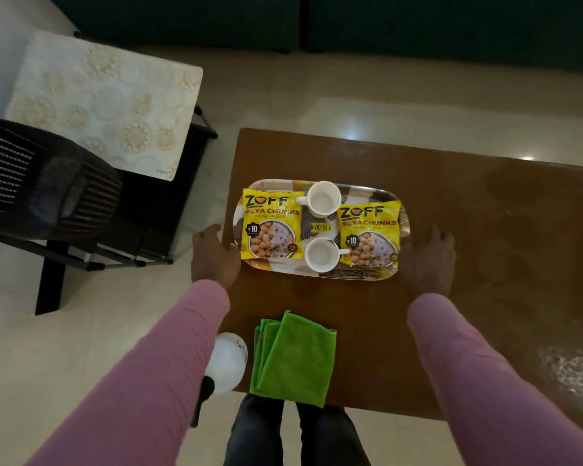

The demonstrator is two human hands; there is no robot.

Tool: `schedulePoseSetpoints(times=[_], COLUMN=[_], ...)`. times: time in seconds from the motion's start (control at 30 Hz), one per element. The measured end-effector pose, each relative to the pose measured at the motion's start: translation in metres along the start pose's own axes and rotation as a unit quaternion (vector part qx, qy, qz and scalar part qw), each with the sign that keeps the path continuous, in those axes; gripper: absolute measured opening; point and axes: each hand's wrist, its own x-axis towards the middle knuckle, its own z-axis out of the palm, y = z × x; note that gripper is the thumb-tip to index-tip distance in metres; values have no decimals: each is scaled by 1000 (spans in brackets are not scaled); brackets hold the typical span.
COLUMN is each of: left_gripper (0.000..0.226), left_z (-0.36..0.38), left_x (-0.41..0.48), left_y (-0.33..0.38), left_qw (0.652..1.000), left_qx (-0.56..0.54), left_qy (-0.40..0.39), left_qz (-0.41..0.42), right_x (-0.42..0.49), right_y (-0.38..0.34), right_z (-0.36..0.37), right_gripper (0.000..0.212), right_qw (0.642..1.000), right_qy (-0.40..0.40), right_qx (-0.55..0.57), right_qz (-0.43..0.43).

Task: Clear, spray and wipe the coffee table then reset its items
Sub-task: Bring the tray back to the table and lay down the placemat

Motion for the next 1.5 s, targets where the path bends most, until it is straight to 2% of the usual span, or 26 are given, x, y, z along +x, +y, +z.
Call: schedulePoseSetpoints(times=[0.13, 0.43, 0.77, 1.27, 1.5], left_gripper=[42, 54, 56, 57, 57], left_z=[-28, -74, -132, -222, -260], left_x=[-61, -173, -206, -220, -219], left_y=[14, 20, -6, -78, -128], left_qw=[994, 953, 906, 890, 888], left_qx=[75, 184, 264, 273, 285], left_qy=[-19, -9, 12, 31, 42], left_qz=[74, 242, 331, 364, 359], right_x=[-52, -169, -271, -389, -431], right_y=[-15, -36, -72, -81, -93], right_z=[-31, -95, -107, -82, -53], right_gripper=[56, 59, 60, 63, 62], right_qw=[999, 984, 967, 963, 967], right_qy=[12, -13, 42, 99, 88], right_qx=[9, -26, -44, -41, -28], right_qz=[-47, -174, -246, -248, -236])
